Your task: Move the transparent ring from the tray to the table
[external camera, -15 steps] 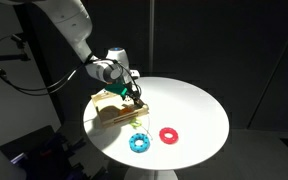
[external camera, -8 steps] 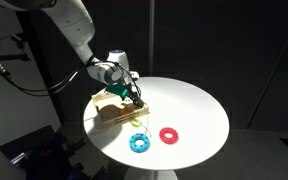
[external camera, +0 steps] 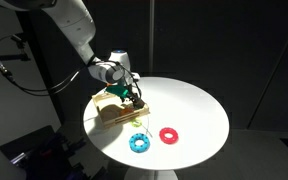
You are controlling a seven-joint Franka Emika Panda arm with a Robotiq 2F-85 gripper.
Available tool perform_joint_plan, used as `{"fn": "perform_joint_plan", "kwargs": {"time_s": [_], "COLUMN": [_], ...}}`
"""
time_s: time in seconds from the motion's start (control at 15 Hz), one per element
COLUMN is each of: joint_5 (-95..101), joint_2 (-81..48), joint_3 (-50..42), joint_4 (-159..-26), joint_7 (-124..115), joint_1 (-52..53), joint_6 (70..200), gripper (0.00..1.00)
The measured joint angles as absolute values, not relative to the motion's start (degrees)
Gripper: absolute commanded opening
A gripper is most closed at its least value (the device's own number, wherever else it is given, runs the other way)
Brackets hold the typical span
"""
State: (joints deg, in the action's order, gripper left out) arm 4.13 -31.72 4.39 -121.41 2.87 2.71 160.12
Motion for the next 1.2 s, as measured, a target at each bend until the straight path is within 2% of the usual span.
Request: {"fn": "perform_joint_plan", "kwargs": {"time_s": [0.07, 0.2, 0.33, 0.73, 0.8, 1.2], "joint_5": [4.13, 4.07, 4.05, 3.80, 3.62, 0.72], "joint_2": [-31.72, -31.73, -31.80, -31.96, -31.96, -31.21], "joint_3": [4.39, 4.38, 4.33, 4.19, 4.19, 4.23], "joint_4": [-121.19, -120.95, -120.73, -119.15, -118.82, -116.79], "joint_7": [2.87, 2.76, 2.55, 2.01, 1.82, 1.16], "joint_1": [2.71, 2.71, 2.72, 2.81, 2.86, 3.04], "joint_6": [159.20, 157.51, 156.26, 154.13, 153.94, 153.72], "gripper": [0.74, 0.70, 0.51, 0.05, 0.09, 0.09]}}
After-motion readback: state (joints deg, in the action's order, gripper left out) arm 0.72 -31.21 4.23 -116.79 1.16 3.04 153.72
